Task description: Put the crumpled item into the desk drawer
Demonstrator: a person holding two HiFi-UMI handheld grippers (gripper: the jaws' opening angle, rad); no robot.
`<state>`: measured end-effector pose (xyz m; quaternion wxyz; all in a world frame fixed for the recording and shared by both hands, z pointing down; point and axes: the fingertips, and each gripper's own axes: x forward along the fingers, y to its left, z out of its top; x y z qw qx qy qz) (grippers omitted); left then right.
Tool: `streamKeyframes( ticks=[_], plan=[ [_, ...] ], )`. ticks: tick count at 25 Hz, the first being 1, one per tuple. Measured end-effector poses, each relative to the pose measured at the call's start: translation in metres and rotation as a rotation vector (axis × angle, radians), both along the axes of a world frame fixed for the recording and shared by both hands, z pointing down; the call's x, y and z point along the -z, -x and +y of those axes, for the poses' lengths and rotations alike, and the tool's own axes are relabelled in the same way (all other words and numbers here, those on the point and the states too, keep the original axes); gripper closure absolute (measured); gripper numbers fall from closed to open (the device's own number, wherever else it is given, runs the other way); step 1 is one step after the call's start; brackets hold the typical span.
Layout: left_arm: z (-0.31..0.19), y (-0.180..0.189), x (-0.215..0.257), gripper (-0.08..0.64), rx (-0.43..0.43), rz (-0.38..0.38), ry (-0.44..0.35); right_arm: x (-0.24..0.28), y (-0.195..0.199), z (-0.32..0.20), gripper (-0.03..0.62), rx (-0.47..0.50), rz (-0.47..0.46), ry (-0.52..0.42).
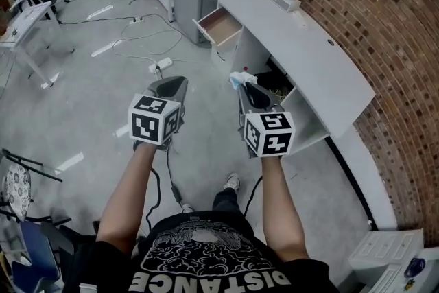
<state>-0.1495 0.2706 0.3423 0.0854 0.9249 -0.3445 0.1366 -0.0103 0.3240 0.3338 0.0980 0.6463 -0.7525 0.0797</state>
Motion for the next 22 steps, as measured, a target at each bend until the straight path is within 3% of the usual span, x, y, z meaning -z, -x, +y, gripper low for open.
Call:
streamKeyframes(
  ticks=[22],
  plan=[
    [-0.098,-0.152,0.0,0.56,0.098,-0.045,0.016,-0.005,-0.147,-0.121,0.546,0.13,-0.037,0.026]
  ],
)
